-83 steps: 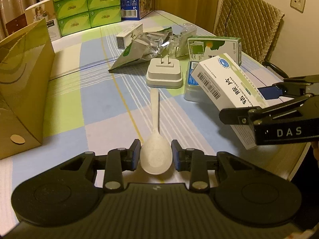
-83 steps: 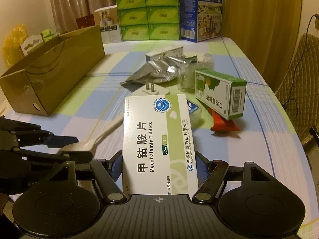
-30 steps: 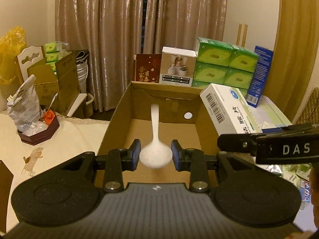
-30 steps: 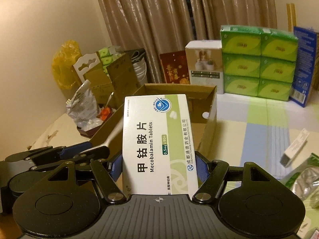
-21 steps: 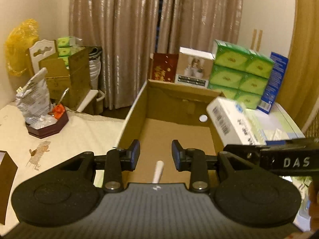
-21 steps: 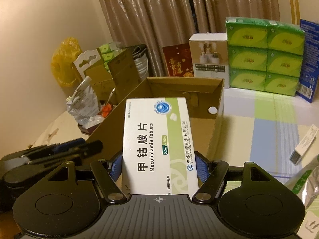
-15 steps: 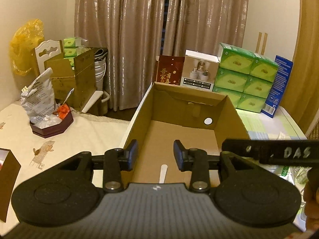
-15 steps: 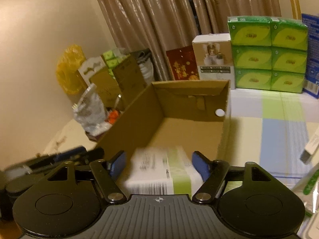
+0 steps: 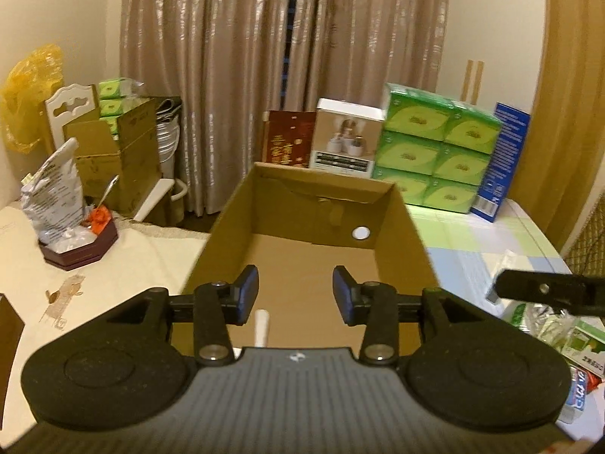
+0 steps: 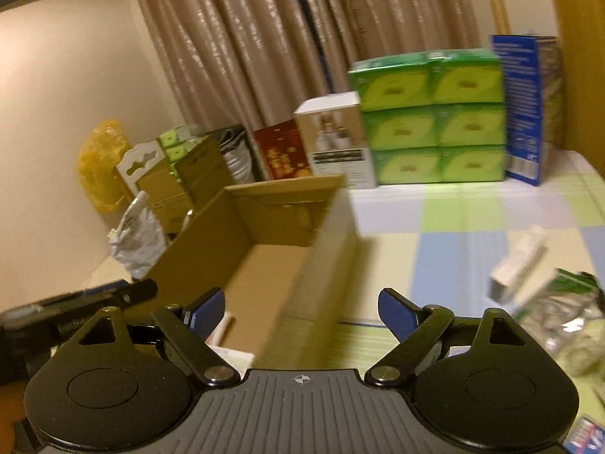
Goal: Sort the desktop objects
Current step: 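Open the left tool over the cardboard box while the right tool releases the medicine box, then move the left tool toward the white plug while the right tool approaches the floss box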
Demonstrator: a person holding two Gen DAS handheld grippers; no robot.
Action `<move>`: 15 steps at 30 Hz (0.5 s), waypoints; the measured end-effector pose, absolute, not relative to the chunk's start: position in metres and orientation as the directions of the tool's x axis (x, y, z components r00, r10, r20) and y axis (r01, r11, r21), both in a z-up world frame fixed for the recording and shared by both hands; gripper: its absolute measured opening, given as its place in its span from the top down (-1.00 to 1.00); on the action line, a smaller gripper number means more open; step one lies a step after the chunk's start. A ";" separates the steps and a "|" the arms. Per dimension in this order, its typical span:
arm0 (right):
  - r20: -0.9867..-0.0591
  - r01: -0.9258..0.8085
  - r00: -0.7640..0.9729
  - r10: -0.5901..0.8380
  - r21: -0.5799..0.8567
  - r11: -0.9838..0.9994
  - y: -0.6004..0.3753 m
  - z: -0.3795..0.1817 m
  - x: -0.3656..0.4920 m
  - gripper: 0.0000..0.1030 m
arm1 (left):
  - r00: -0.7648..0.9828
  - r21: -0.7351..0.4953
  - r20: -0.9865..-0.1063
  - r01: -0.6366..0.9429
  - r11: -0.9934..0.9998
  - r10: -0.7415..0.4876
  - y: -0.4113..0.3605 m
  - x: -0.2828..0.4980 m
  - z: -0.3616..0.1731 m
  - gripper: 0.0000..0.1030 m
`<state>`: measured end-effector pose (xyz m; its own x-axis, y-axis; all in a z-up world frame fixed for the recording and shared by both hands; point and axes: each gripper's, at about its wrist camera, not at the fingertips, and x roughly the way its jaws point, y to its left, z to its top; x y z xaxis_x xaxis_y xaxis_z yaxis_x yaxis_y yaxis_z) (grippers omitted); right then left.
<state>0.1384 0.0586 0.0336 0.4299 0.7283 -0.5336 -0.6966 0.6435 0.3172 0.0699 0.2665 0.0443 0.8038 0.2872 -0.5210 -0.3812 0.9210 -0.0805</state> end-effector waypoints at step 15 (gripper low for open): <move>-0.575 -0.567 0.606 0.549 0.172 0.806 -0.105 0.016 0.119 -0.78 | 0.857 -0.079 -0.504 -0.174 0.982 0.111 0.174 0.100 0.056 0.04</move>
<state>0.1191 -0.1048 0.0157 0.6062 0.5491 -0.5753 -0.5666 0.8058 0.1722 0.1000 0.1745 0.0557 0.8568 0.1111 -0.5035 -0.1739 0.9816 -0.0793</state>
